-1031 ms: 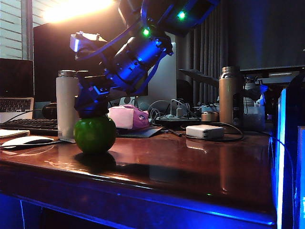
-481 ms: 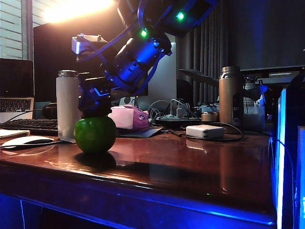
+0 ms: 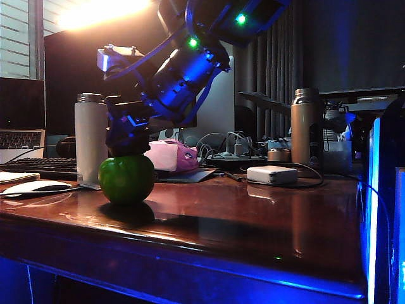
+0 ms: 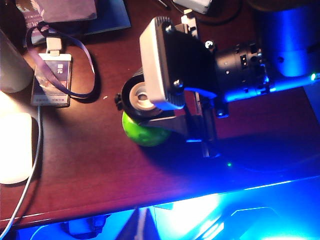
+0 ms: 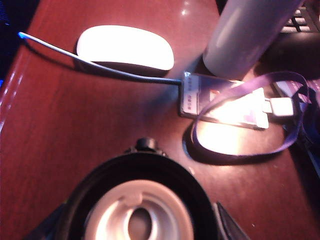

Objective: Stack the black thermos bottle cap from the table onto the green apple.

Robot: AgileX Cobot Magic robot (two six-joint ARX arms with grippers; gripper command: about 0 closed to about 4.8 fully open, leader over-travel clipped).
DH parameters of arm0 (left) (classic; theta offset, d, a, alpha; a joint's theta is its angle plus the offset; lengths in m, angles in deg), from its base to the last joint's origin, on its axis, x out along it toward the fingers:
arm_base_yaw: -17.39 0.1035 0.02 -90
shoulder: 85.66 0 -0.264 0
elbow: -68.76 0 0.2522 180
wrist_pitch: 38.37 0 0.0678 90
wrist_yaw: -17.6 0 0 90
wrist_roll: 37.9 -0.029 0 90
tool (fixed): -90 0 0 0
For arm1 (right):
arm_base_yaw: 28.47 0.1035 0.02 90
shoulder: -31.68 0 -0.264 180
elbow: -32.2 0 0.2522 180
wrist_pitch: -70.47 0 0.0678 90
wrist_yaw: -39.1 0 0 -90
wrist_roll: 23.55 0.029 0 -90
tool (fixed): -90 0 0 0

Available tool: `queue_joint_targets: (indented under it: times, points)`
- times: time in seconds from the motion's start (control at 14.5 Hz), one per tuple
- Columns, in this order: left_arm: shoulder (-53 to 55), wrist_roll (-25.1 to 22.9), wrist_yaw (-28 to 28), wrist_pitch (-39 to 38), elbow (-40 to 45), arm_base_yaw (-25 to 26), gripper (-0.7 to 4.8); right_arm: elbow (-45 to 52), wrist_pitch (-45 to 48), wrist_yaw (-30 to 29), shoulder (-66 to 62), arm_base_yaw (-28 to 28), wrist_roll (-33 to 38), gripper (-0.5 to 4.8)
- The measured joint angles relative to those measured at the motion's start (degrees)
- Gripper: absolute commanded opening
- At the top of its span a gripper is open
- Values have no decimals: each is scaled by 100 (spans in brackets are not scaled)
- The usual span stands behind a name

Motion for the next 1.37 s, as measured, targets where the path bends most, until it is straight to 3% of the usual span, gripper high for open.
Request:
queue_joint_targets:
  times: [0.89, 1.1, 1.37]
  points:
    - [0, 0, 0, -2, 0, 0, -3, -4, -175, -577, 28, -72, -2, 276]
    - [0, 0, 0, 0, 0, 0, -3, -4, -179, -577, 28, -74, -4, 405]
    - [0, 0, 0, -2, 0, 0, -3, 50, -577, -577, -31, -72, -2, 445]
